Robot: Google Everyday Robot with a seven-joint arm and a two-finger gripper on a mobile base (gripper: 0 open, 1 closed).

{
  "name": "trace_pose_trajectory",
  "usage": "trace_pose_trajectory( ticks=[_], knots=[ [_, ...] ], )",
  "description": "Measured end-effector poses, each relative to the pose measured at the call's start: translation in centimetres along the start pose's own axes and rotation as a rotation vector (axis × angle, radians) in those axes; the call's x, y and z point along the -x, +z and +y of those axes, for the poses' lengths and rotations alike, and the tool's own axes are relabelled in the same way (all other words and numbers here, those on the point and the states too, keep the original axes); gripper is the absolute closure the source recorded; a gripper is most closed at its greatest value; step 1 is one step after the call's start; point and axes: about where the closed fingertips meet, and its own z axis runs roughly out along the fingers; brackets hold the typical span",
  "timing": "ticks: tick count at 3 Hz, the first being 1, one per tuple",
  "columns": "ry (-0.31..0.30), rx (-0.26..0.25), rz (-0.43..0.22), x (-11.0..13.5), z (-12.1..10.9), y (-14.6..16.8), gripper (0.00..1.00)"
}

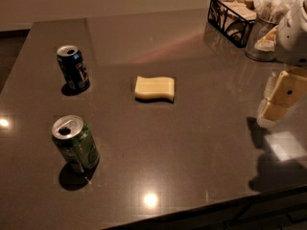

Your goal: Knock green can over

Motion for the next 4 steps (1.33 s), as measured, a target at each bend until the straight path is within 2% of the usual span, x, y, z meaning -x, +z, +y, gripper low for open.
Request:
trace_pose_trajectory(
  ticks=[1,2,3,4],
  knots=[
    [-0.001,-0.003,0.001,0.1,-0.1,0.0,0.0],
    [-0.031,0.026,-0.063,1.6,0.8,0.3,0.0],
    [-0.057,0.072,-0.206,3.8,3.1,1.3,0.0],
    [-0.069,0.091,-0.343,7.1,6.1,2.0,0.0]
  ],
)
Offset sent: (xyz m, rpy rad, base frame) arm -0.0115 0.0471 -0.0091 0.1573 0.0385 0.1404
